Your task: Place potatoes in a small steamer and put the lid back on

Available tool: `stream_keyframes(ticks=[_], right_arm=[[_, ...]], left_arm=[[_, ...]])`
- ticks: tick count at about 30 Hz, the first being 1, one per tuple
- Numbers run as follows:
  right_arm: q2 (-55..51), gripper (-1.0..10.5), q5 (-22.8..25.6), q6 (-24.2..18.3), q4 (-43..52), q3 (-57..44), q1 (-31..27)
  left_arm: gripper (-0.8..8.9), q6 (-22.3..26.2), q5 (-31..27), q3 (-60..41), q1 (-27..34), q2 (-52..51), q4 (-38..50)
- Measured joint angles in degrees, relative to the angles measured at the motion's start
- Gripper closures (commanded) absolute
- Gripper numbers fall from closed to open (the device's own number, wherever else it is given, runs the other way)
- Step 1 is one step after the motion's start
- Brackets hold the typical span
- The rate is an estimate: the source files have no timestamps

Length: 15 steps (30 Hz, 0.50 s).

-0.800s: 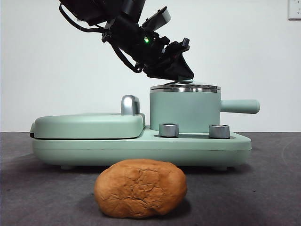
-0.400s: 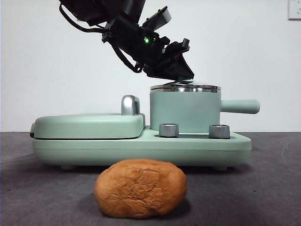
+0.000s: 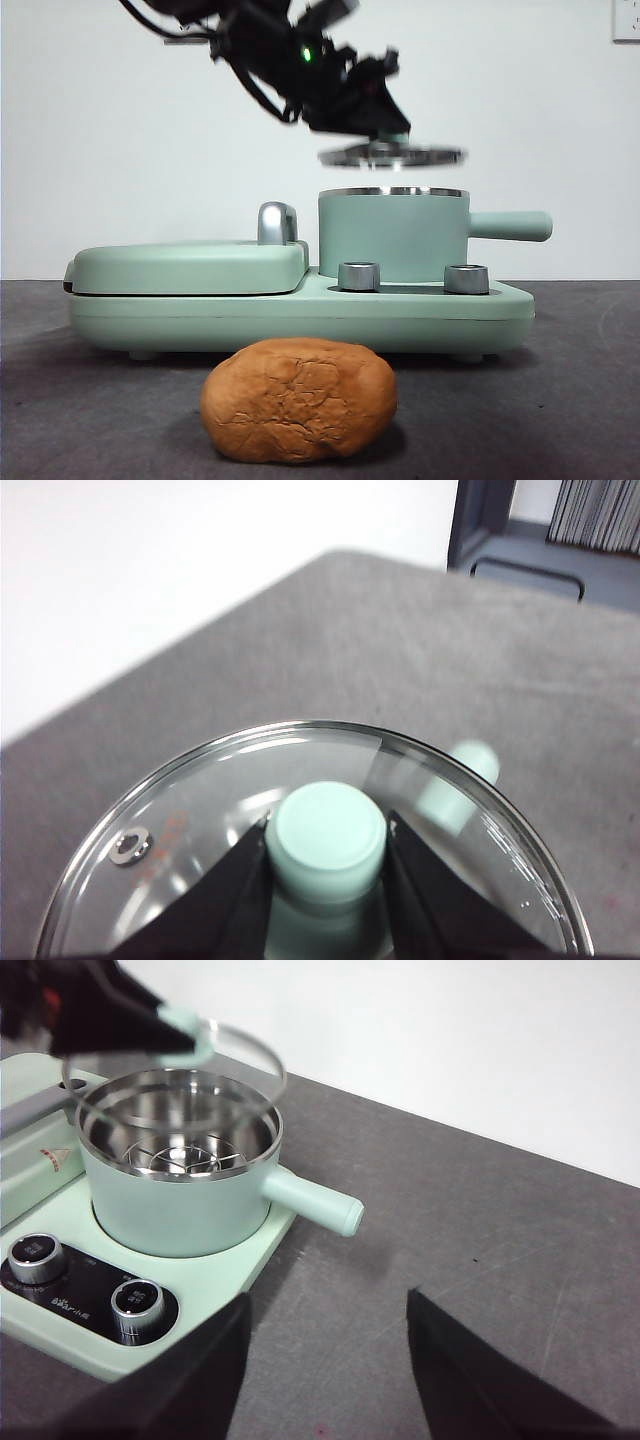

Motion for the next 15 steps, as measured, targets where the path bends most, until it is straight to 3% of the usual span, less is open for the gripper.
stream_keyframes(ticks=[15], right_arm=[[0.0,7.0,-0.1,0.0,-0.1,0.0,1.3]], left_arm=[[8.04,-2.8,0.0,0.0,2.4,-13.4,-18.3]])
